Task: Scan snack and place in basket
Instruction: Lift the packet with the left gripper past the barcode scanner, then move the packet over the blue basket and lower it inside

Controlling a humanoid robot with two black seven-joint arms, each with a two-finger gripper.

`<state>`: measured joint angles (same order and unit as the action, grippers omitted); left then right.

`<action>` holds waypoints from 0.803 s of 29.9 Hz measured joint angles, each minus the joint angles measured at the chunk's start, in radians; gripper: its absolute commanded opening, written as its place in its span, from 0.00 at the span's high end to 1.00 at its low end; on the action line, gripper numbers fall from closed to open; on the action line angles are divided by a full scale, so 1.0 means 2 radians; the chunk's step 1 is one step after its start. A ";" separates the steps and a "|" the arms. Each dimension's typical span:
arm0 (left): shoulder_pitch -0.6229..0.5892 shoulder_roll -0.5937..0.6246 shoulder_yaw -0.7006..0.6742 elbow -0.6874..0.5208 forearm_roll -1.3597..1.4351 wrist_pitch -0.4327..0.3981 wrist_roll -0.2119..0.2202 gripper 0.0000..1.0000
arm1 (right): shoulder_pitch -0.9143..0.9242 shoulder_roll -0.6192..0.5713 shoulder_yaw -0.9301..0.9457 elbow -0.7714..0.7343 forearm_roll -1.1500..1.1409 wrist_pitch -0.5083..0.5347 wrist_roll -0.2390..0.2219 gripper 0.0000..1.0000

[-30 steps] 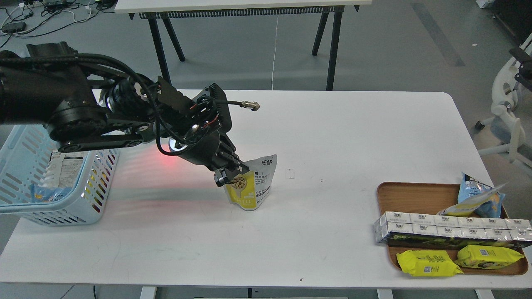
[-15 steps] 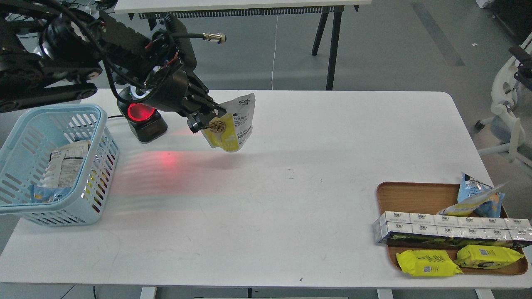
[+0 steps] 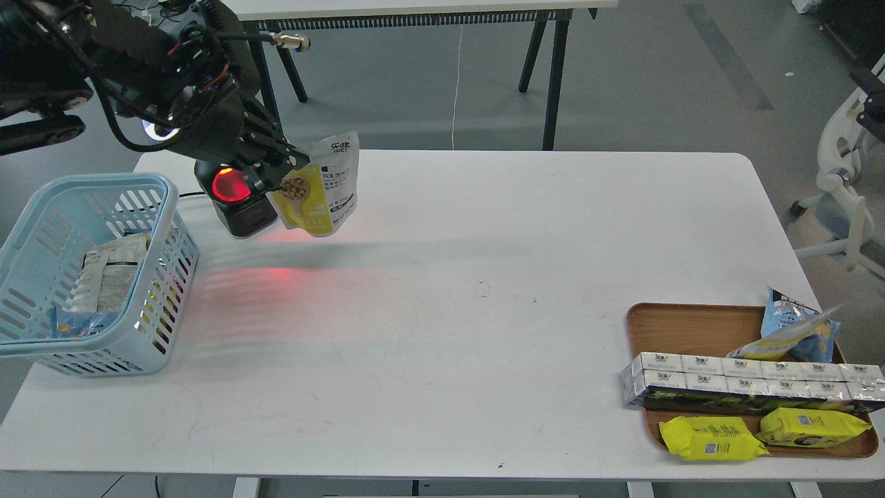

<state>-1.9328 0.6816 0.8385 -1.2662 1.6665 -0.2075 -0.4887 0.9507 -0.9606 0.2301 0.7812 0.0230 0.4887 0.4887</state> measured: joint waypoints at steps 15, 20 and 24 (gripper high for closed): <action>-0.012 0.132 -0.002 -0.007 0.068 -0.064 0.000 1.00 | -0.011 0.002 -0.001 -0.007 -0.001 0.000 0.000 0.00; -0.041 0.188 -0.008 -0.033 0.105 -0.110 0.000 1.00 | -0.015 0.010 -0.001 -0.009 -0.001 0.000 0.000 0.00; -0.064 0.225 -0.012 -0.057 0.121 -0.136 0.000 1.00 | -0.020 0.013 0.000 -0.009 -0.001 0.000 0.000 0.00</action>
<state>-2.0599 1.1323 0.8136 -1.3805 1.9077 -0.4788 -0.4887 0.9115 -0.9343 0.2295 0.7623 0.0214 0.4886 0.4887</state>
